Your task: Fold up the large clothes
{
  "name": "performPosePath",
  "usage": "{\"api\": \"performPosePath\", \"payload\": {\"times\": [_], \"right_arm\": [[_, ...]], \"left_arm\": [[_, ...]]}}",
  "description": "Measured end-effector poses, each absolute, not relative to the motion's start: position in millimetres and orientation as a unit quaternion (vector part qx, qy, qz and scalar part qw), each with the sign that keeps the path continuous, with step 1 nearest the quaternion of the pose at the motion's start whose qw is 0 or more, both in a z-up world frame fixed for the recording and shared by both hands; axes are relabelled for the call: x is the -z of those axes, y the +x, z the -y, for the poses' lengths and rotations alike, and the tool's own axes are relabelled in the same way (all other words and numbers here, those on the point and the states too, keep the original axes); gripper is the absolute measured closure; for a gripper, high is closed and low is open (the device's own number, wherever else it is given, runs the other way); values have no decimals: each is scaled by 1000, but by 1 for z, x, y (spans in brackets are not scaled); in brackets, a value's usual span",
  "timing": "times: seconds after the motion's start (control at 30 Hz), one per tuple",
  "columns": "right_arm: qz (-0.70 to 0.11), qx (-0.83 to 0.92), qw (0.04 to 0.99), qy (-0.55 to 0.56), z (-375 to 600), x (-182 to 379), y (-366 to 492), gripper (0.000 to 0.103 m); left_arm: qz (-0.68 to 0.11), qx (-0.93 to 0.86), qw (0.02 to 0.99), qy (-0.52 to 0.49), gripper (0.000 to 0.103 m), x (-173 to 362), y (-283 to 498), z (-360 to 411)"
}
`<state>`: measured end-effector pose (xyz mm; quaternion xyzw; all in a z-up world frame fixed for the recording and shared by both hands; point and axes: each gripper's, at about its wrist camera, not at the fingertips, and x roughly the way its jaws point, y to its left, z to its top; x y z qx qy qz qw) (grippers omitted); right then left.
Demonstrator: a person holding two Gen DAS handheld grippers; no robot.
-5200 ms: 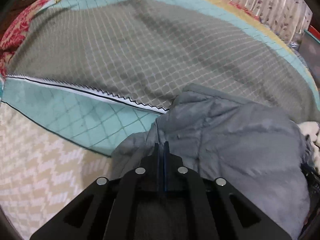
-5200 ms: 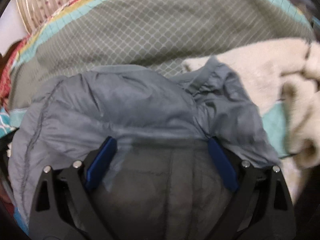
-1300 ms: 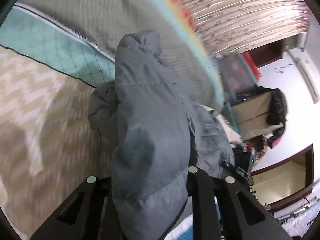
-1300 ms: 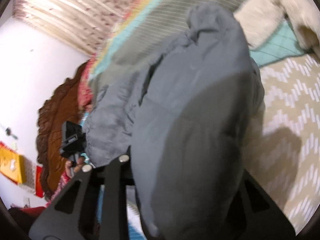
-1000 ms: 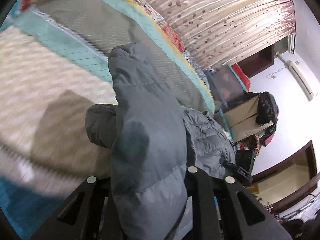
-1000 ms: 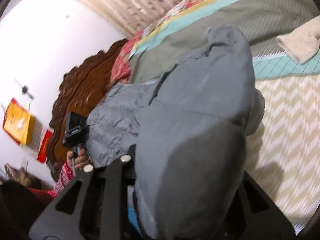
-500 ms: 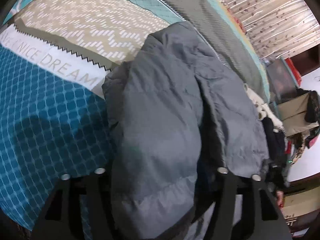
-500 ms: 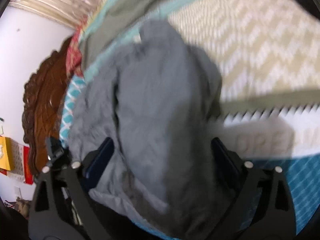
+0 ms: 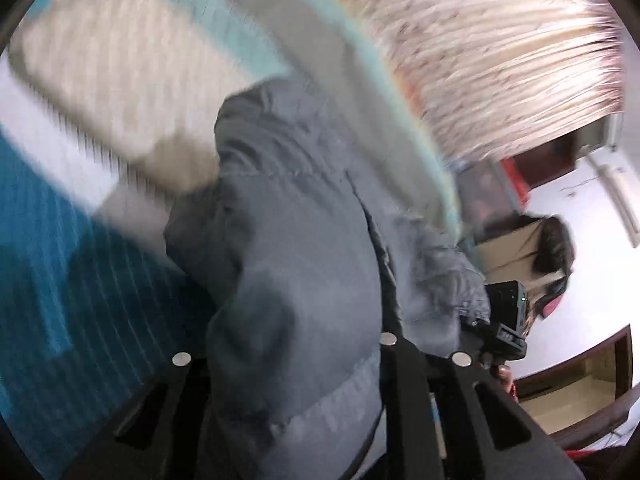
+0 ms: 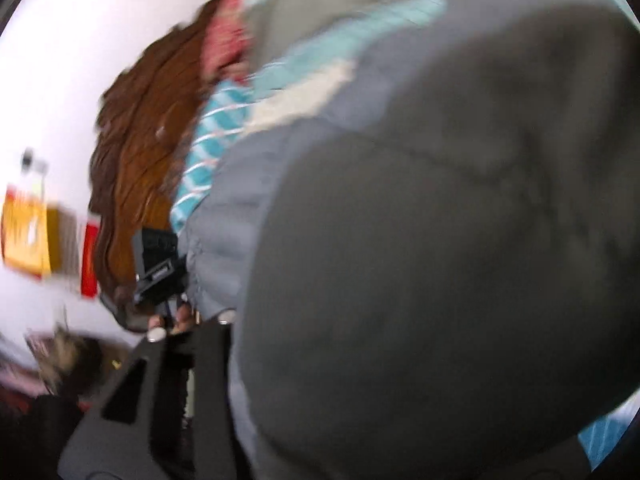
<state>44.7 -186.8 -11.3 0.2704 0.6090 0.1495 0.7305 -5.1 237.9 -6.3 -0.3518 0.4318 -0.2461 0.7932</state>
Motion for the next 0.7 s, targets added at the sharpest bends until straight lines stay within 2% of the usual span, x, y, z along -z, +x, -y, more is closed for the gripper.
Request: {"api": "performPosePath", "payload": {"times": [0.2, 0.33, 0.43, 0.5, 0.6, 0.7], "right_arm": [[-554, -228, 786, 152, 88, -40, 176, 65], [-532, -243, 802, 117, 43, -29, 276, 65], [-536, -222, 808, 105, 21, 4, 341, 65], [-544, -170, 818, 77, 6, 42, 382, 31], [-568, -66, 818, 58, 14, 111, 417, 29], [-590, 20, 803, 85, 37, 153, 430, 29]], "left_arm": [[-322, 197, 881, -285, 61, -92, 29, -302], [-282, 140, 917, -245, 61, -119, 73, -339], [-280, 61, 931, -225, 60, -104, 122, -372], [-302, -11, 931, -206, 48, -70, 149, -396], [-399, -131, 891, -175, 46, 3, 193, -419], [-383, -149, 895, -176, 45, 29, 183, -429]]}}
